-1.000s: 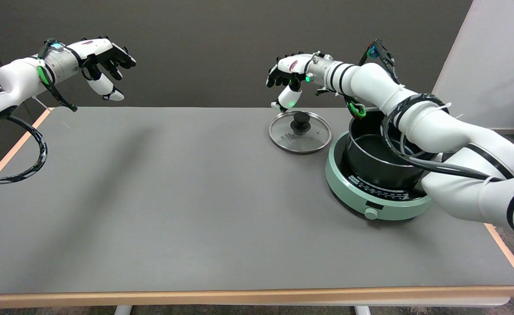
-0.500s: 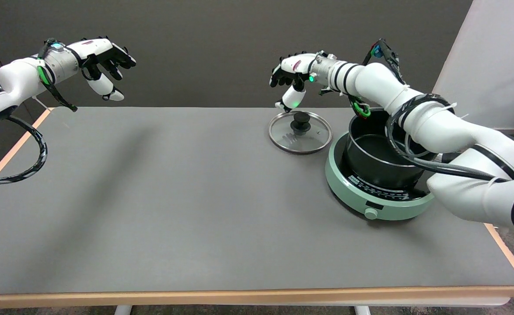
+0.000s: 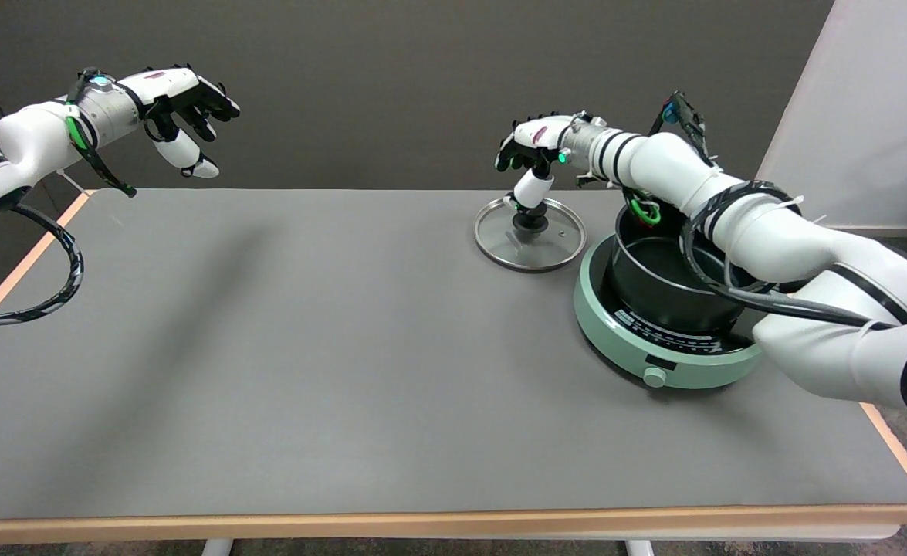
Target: Pick up the pot lid.
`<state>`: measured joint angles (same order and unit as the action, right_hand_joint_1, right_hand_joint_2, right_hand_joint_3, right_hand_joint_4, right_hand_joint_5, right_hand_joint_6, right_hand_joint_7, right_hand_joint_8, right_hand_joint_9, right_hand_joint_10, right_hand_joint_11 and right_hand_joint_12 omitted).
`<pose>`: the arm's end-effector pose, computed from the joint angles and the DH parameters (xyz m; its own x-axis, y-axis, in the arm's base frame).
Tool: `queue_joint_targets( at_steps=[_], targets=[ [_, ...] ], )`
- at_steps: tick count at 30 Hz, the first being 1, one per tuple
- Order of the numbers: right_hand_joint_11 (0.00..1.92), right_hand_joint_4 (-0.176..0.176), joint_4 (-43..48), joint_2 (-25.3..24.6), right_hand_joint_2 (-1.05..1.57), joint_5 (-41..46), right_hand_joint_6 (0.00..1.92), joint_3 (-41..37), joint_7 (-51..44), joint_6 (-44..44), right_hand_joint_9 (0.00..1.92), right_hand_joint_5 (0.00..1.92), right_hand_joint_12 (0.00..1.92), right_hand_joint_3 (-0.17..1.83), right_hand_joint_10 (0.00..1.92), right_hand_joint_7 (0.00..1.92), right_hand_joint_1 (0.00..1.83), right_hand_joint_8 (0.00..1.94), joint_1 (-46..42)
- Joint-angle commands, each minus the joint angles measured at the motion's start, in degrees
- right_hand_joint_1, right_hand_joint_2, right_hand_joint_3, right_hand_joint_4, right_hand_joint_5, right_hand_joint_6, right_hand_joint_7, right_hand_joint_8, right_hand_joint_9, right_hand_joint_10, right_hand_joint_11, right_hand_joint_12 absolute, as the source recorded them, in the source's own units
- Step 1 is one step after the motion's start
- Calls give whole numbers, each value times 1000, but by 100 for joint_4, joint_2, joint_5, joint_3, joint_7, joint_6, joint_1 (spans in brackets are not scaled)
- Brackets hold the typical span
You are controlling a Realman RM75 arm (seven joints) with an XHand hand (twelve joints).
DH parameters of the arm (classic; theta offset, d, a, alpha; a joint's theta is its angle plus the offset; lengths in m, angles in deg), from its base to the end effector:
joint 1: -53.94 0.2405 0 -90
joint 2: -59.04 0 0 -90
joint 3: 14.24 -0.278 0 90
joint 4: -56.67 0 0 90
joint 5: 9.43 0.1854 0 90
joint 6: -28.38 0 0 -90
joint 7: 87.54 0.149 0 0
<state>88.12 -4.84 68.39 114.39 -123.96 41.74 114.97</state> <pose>-0.1777 -0.5455 0.3719 0.9598 -0.2736 -0.0634 0.0491 -0.0588 0.9971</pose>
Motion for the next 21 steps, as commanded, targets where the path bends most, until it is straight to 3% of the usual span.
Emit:
queue_joint_targets(
  at_steps=[1,11,21],
  targets=[
    [401,25,-439,-229,527,-36,237,-23,-28,-848,560,539,1011,941,432,605,812,198,-90],
    [385,21,-1030,-490,535,-44,234,-23,-28,-1039,554,524,975,926,384,577,822,210,-122],
    [385,19,-964,-543,540,-44,240,-4,-28,-928,557,533,972,927,382,577,826,210,-146]
  ],
)
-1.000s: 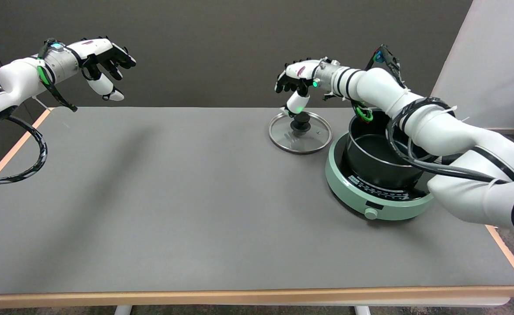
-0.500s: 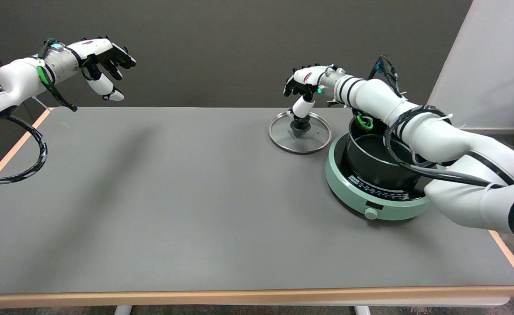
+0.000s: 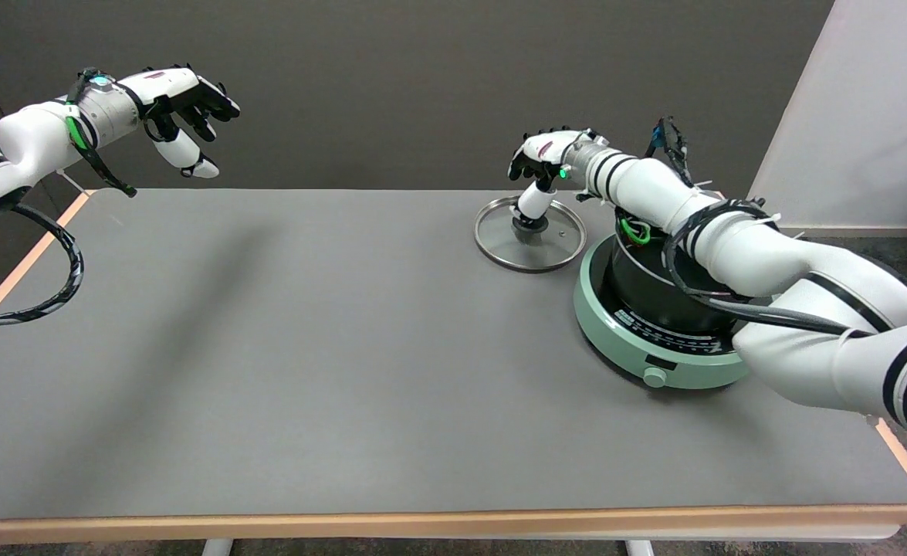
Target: Pick up the pot lid.
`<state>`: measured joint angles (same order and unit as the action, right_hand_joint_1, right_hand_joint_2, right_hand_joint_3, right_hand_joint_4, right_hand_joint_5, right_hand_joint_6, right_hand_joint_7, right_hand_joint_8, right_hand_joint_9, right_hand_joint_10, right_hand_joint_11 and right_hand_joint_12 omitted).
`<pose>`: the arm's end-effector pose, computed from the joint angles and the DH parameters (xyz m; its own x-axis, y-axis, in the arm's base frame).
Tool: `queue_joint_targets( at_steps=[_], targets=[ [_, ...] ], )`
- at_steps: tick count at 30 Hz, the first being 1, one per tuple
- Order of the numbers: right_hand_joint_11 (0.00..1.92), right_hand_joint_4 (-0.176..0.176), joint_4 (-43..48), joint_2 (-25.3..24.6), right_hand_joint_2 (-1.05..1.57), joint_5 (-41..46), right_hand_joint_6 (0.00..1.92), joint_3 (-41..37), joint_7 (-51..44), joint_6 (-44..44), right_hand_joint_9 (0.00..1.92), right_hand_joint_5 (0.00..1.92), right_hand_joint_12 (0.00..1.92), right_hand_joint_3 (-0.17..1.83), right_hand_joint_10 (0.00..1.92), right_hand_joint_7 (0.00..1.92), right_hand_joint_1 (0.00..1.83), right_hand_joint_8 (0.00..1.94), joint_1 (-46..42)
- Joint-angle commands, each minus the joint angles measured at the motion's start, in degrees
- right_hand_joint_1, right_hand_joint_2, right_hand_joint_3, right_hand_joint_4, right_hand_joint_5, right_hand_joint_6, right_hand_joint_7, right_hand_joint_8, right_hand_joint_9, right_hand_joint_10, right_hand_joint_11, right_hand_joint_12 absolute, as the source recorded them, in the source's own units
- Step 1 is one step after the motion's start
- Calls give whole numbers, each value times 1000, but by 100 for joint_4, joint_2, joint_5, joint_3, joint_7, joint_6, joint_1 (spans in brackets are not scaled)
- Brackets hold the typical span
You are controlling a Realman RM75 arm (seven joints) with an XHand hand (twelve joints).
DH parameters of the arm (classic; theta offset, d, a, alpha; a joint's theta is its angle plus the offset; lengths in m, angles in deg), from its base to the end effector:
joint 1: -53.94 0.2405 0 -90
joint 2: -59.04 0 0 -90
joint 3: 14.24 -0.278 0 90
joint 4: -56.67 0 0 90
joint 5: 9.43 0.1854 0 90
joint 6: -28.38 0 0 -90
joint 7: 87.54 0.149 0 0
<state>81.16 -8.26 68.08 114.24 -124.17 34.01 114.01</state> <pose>-0.2025 -0.5465 0.3774 0.9623 -0.2697 -0.0365 0.0508 0.0460 0.9976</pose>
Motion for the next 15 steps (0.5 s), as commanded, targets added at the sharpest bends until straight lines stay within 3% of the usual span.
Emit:
queue_joint_targets(
  at_steps=[1,15],
  targets=[
    [385,19,-268,-201,541,-14,241,16,-7,-141,558,535,972,926,382,578,826,211,-51],
    [395,27,-372,-145,553,-86,314,-8,-15,-129,571,608,985,925,420,616,836,194,-99]
  ],
)
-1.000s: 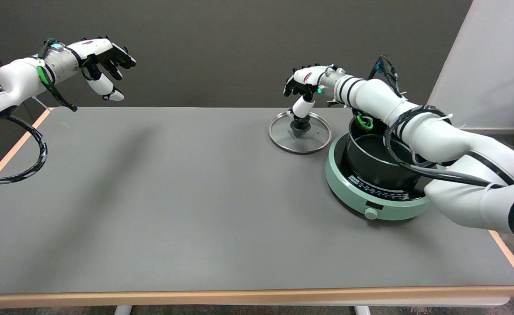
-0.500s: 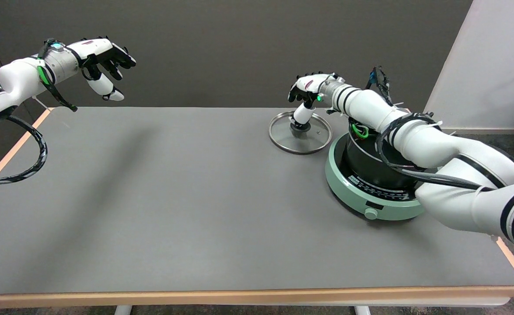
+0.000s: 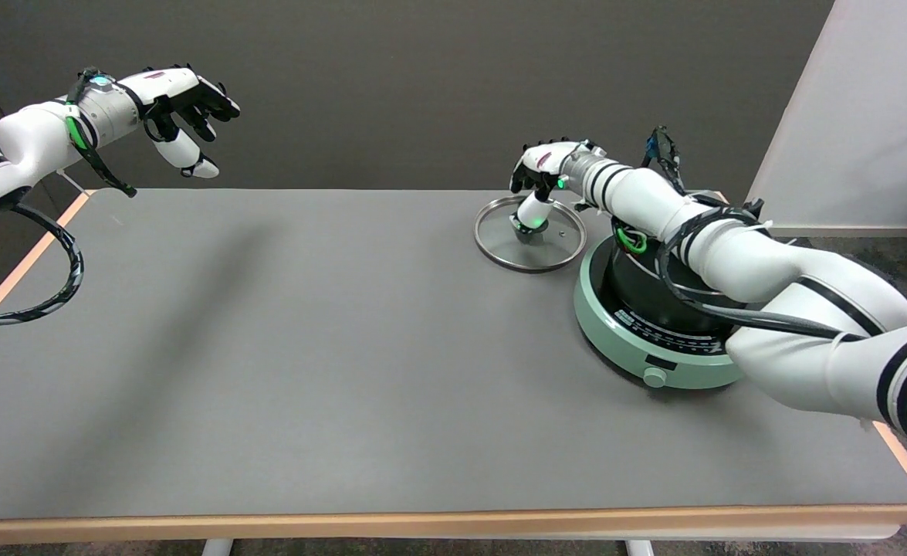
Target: Pick up the pot lid.
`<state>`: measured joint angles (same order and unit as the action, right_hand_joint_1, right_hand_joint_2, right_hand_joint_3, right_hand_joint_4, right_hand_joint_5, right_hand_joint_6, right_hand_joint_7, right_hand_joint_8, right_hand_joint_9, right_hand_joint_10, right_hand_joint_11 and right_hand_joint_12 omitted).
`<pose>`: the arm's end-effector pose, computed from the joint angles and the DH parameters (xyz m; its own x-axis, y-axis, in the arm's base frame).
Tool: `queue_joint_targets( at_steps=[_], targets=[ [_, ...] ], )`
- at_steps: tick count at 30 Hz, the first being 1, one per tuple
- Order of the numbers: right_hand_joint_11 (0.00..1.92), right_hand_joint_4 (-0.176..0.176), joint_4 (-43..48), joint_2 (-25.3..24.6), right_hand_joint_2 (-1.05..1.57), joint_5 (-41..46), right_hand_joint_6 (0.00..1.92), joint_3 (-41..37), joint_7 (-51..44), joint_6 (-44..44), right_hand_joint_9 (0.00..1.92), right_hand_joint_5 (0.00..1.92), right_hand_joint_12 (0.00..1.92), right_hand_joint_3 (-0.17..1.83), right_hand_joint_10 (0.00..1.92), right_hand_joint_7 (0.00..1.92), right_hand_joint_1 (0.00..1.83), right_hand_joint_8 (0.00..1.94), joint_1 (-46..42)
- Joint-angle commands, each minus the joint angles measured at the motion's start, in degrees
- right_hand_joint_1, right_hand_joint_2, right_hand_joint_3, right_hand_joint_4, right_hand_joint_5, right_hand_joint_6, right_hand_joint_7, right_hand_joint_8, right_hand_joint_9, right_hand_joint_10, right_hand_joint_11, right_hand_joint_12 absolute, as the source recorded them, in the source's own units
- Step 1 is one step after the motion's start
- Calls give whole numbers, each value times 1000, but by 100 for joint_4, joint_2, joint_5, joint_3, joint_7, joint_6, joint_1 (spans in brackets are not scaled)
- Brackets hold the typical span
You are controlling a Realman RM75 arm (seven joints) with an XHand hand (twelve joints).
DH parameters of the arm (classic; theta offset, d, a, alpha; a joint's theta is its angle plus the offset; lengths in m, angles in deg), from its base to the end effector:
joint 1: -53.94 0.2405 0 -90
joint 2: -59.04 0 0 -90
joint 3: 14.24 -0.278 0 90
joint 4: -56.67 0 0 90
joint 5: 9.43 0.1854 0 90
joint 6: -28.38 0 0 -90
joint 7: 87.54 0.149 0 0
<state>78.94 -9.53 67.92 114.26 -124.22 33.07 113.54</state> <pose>-0.2156 -0.5448 0.3748 0.9558 -0.2926 -0.0307 0.0504 0.0600 0.9969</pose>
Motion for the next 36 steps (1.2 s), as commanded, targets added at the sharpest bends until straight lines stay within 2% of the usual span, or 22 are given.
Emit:
queue_joint_targets(
  at_steps=[1,36],
  targets=[
    [396,27,-154,-18,554,-69,315,-11,-10,-36,572,609,987,925,421,617,837,194,-52],
    [408,26,-624,-194,577,-69,336,-11,-10,-196,599,618,1010,921,429,625,839,192,60]
  ],
)
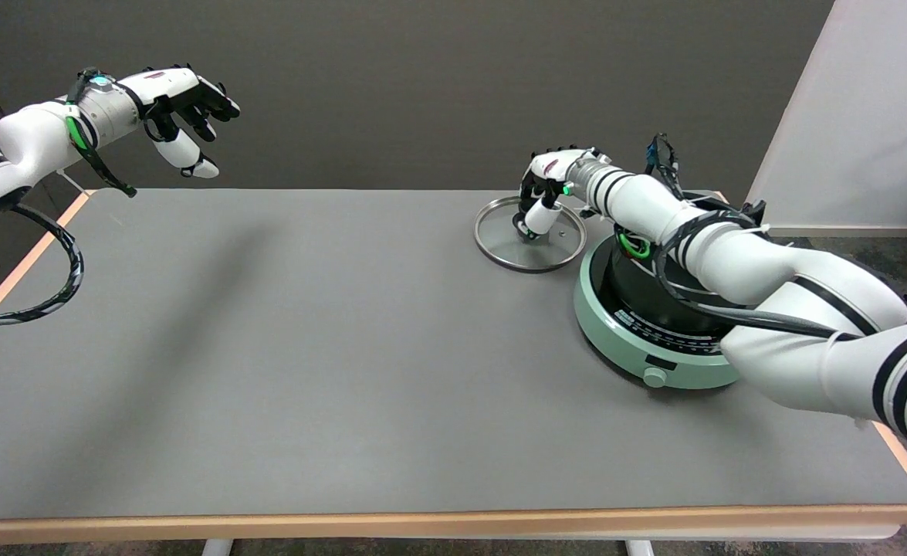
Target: Pick up the pot lid.
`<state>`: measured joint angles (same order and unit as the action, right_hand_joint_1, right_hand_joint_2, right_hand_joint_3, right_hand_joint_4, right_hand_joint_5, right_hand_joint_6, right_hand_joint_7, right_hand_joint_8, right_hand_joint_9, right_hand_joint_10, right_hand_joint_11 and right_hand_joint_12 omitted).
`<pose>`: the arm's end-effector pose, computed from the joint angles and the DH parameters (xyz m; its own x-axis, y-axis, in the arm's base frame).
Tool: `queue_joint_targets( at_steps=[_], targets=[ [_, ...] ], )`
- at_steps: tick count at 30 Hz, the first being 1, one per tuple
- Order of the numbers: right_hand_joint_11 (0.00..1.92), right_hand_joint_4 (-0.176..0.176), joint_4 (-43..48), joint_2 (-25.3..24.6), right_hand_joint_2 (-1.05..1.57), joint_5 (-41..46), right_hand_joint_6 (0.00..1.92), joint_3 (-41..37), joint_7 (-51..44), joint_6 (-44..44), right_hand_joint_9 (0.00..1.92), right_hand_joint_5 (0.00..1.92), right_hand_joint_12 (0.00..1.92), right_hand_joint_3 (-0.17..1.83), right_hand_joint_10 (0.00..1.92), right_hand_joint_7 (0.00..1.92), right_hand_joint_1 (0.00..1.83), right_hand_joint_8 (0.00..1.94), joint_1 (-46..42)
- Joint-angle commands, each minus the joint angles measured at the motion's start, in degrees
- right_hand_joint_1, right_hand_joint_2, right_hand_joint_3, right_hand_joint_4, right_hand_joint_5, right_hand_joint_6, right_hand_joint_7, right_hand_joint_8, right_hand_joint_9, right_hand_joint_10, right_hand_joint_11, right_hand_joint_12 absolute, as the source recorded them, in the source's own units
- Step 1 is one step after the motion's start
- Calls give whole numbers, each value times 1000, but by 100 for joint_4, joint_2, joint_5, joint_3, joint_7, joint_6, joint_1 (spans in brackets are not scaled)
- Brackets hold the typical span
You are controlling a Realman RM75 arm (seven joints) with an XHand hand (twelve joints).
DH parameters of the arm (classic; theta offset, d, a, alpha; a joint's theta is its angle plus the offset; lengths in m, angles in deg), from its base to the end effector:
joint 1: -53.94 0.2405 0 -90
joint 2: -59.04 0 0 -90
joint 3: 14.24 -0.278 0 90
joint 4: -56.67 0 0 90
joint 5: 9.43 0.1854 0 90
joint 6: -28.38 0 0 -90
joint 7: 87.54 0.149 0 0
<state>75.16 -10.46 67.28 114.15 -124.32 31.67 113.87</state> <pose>-0.2258 -0.5426 0.3824 0.9482 -0.3162 -0.0309 0.0656 0.0996 0.9929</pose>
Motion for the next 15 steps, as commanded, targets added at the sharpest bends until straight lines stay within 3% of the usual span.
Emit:
queue_joint_targets(
  at_steps=[1,15],
  targets=[
    [409,25,-270,-104,578,-5,337,1,0,-55,600,618,1010,920,430,626,838,192,28],
    [413,23,-283,-140,608,-5,334,1,0,-95,624,630,1022,885,424,629,830,219,16]
  ],
)
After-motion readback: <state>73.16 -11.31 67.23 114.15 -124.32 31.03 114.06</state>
